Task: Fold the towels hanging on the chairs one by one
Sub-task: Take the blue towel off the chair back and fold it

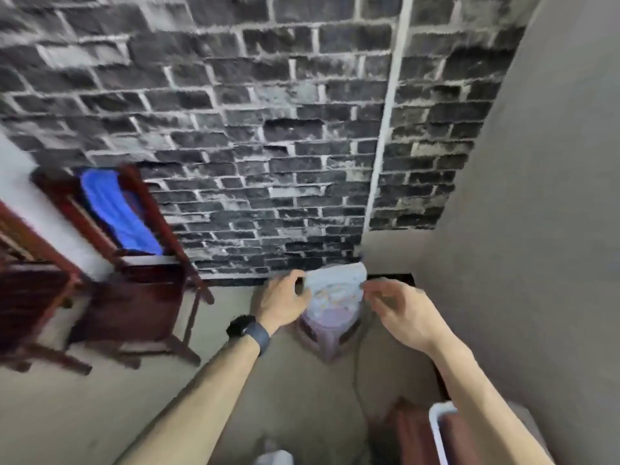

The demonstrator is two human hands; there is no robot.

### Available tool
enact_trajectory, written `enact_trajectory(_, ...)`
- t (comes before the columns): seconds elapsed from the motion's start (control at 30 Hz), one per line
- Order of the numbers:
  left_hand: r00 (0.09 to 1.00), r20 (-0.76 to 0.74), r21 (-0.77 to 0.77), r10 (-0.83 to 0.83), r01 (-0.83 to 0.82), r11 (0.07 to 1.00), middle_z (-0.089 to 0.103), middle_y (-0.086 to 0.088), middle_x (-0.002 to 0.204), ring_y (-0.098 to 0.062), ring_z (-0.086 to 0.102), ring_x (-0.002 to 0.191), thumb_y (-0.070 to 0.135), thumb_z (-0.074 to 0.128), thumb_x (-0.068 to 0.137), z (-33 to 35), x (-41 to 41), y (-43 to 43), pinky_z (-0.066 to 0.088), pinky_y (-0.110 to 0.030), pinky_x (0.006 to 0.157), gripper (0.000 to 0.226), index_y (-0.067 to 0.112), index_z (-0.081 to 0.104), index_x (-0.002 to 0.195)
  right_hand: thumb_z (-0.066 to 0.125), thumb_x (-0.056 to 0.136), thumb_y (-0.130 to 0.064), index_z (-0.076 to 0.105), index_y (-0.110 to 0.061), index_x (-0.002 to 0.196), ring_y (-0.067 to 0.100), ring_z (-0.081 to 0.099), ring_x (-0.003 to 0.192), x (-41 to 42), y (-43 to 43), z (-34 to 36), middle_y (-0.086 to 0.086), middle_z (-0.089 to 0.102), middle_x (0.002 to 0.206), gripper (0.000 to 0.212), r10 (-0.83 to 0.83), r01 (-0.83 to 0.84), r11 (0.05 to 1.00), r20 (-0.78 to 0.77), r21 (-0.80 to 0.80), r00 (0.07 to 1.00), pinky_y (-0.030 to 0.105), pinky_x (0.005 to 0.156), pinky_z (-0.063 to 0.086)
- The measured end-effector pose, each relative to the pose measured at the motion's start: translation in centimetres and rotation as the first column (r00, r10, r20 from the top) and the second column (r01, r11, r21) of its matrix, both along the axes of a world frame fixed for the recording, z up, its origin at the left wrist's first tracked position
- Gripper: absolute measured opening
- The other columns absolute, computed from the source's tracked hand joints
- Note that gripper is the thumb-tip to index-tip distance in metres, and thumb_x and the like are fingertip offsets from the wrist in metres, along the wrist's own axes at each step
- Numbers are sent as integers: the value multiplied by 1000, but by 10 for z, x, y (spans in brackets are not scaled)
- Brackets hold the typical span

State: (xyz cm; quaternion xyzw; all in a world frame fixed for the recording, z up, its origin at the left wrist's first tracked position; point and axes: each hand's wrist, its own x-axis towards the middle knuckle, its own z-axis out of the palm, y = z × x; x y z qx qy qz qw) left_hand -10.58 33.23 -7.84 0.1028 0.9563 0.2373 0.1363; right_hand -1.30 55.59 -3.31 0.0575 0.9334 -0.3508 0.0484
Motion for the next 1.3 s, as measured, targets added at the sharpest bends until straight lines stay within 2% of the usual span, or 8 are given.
enact_trajectory(0.2, 890, -172, 41, 422, -421, 906, 59, 0, 134, -27, 56, 123, 42, 52, 93, 62, -8, -195, 47, -36, 98, 44, 35, 52, 136, 57, 99, -33, 68, -31, 121, 13, 69, 103, -94, -165, 57, -8, 71, 119, 25, 313, -325, 945, -222, -22, 924, 23, 88, 49)
enact_trajectory(0.37, 793, -242, 74, 558, -559, 826, 60, -4, 134, -27, 54, 124, 38, 52, 94, 104, -6, -327, 47, -38, 99, 44, 32, 50, 138, 56, 100, -35, 62, -30, 127, 23, 63, 116, -139, -298, 79, 0, 67, 127, 29, 474, -497, 868, -338, 22, 813, 39, 98, 49)
enact_trajectory(0.53, 746, -309, 94, 590, -593, 800, 52, -4, 141, -27, 51, 129, 39, 49, 98, 138, -23, -423, 44, -40, 101, 46, 31, 44, 143, 58, 98, -32, 62, -28, 128, 23, 58, 120, -178, -401, 87, -3, 65, 130, 30, 534, -554, 830, -377, 64, 757, 34, 103, 44)
enact_trajectory(0.7, 751, -290, 137, 593, -581, 802, 47, -1, 146, -23, 50, 129, 39, 49, 98, 156, -67, -483, 45, -42, 104, 48, 34, 40, 145, 55, 99, -35, 59, -30, 132, 24, 56, 122, -230, -463, 87, -5, 63, 132, 34, 542, -551, 830, -350, 83, 764, 34, 103, 43)
enact_trajectory(0.87, 761, -271, 196, 589, -555, 808, 44, 0, 151, -21, 40, 139, 35, 50, 99, 153, -139, -526, 36, -37, 110, 49, 32, 39, 146, 51, 100, -38, 55, -31, 136, 21, 49, 129, -296, -504, 81, -6, 58, 138, 37, 552, -554, 827, -326, 96, 768, 30, 106, 39)
enact_trajectory(1.03, 768, -258, 189, 586, -554, 811, 45, -3, 148, -22, 41, 138, 36, 50, 99, 132, -227, -562, 36, -37, 110, 49, 32, 39, 146, 56, 99, -32, 60, -26, 130, 13, 53, 118, -375, -534, 63, -9, 62, 130, 31, 504, -517, 853, -370, 70, 781, 21, 101, 32)
enact_trajectory(1.2, 801, -170, 124, 575, -561, 818, 49, -4, 142, -22, 50, 128, 38, 50, 98, 99, -312, -586, 43, -35, 104, 49, 33, 38, 146, 47, 98, -49, 53, -33, 134, 19, 49, 127, -461, -554, 18, -8, 59, 135, 40, 496, -495, 866, -256, 73, 830, 35, 108, 39)
enact_trajectory(1.3, 803, -115, 89, 585, -579, 811, 52, -5, 139, -24, 51, 128, 39, 51, 96, 74, -359, -600, 44, -37, 104, 49, 33, 41, 144, 35, 89, -59, 54, -27, 136, 29, 49, 129, -514, -570, -14, -1, 57, 140, 59, 465, -449, 885, -184, 123, 866, 41, 110, 39)
